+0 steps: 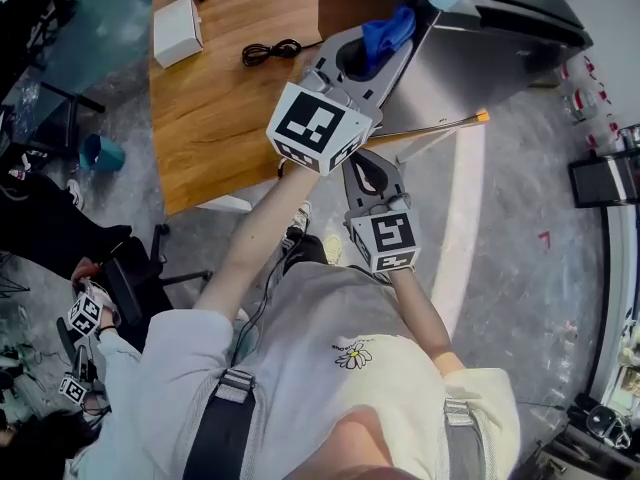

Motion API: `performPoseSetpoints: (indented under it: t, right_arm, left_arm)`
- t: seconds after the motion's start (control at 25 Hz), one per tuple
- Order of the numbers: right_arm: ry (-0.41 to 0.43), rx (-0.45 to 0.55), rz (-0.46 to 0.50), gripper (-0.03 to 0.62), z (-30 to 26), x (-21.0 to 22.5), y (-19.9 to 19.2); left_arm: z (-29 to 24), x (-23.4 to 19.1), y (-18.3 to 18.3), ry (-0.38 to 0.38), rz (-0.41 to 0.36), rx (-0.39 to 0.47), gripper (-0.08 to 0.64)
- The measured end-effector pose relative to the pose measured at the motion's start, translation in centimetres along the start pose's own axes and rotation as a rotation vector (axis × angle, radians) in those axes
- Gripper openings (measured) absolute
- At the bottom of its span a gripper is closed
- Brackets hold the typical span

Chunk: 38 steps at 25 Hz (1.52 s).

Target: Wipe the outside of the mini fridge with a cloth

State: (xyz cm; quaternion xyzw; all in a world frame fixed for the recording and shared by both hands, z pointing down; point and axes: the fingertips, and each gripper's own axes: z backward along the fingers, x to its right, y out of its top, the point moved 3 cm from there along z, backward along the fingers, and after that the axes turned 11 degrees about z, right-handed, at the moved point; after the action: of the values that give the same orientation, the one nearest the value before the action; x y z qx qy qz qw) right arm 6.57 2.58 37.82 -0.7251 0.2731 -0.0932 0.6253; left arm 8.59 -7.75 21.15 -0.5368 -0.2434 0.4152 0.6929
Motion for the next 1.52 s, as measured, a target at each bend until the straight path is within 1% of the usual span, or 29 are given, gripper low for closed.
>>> performPoseSetpoints:
  t: [0.16,0.28,0.44,0.56,0.76,0.92,1.24,1.52]
  right_arm:
    - [0.007,0.002,0.004,0.012,0.4,-0.3,-0.1]
    - [0.013,0.006,0.006,0.012,0.3,-0.3,-0.1]
    - [0.024,0.006,0.002,0.012,-0.3,-0.1,-0.1]
    - [0.037,0.006,-0.001,0.012,-1.3,-0.1,0.0]
    - [0.068,0.022,-0.003,0.012,-4.1,-0.1,1.0]
    - [0.086,0.021,-0.003,0.012,-7.1,0.3,1.7]
    - [0.077,0.001,-0.031,0.012,-13.4,2.8,2.1]
    - [0.051,-0.03,-0.053,0.012,-17.5,4.8,1.8]
  left_arm:
    - [0.3,1.4,-0.1,-0.007,0.01,0.006,0.064]
    - [0.3,1.5,-0.2,-0.011,0.016,0.005,0.064]
    - [0.4,0.7,0.3,-0.007,-0.005,0.008,0.064]
    - [0.7,-0.9,1.4,0.014,-0.019,0.019,0.064]
    - [0.8,-5.9,3.0,0.086,-0.048,0.03,0.064]
    - [0.4,-11.1,2.4,0.142,-0.04,0.013,0.064]
    - [-2.6,-21.9,-2.0,0.196,-0.025,-0.036,0.064]
    - [-5.2,-29.0,-6.4,0.217,0.025,-0.069,0.065]
